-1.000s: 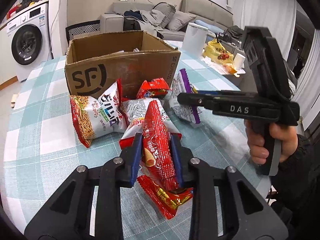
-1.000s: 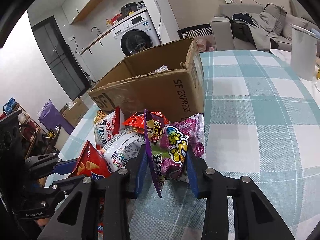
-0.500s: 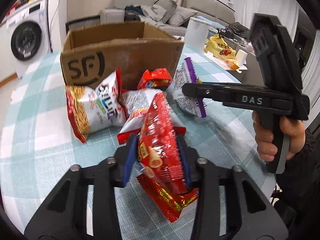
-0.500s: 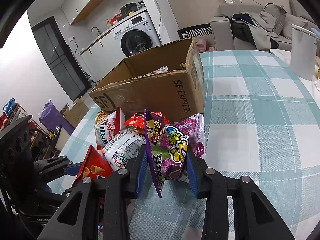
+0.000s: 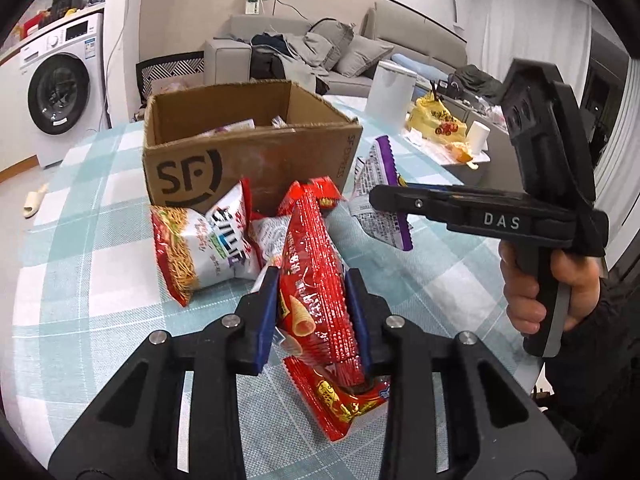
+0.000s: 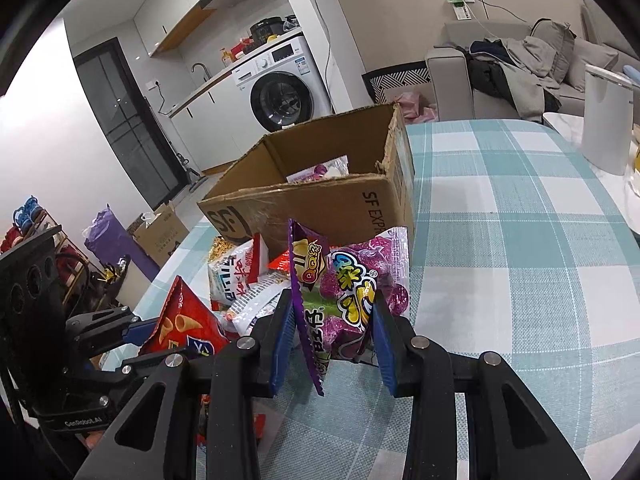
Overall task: Organize snacks
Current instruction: 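Lift and carry the red bag over the box with left gripper while right carries purple bag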
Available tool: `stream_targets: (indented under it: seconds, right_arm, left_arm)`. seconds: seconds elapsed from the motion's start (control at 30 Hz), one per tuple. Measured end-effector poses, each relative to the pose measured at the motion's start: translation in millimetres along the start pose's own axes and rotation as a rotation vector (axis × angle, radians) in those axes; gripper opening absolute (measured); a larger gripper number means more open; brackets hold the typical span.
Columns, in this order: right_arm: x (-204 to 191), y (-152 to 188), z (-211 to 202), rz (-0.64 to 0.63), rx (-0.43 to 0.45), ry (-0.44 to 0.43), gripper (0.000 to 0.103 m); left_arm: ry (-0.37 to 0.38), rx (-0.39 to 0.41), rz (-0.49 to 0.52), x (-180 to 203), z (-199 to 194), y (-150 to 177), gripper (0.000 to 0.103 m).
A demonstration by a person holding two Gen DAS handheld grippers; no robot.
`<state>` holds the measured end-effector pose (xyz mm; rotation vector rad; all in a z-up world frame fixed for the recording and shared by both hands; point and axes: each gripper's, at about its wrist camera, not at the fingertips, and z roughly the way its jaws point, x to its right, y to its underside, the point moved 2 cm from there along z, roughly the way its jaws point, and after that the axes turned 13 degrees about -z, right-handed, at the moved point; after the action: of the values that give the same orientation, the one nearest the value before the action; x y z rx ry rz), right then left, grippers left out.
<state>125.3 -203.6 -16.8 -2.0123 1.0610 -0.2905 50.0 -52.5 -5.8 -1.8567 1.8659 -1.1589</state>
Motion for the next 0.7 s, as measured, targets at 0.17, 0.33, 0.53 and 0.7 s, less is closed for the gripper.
stream_targets:
  seconds: [0.17,0.33,0.53,0.7]
  right_arm:
    - [-6.6,-5.1,-9.4,-0.017,0.027,-0.008,0.036]
    - [-13.4,-8.6,-16.9,-0.027,0.051,-0.016,0.036]
    - [-19.5,-12.1,-21.9,-0.037,0.073,-0.019,0.036]
    - [-24.6,-17.6,-22.6,-0.046,0.092,-0.032,0.036]
  left_arm:
    - [-0.004,0.051,-0.007,-2.5,-14.9,-6.7,0.029]
    - [-0.017,0.086,-0.015,-4.2,-25.3,-16.0,0.029]
    - [-0.029,0.128,-0.029,-7.8,-37.5,-29.7,0.029]
    - [-0.031,0.157,-0.039,-10.4,-43.1,-42.9,0.029]
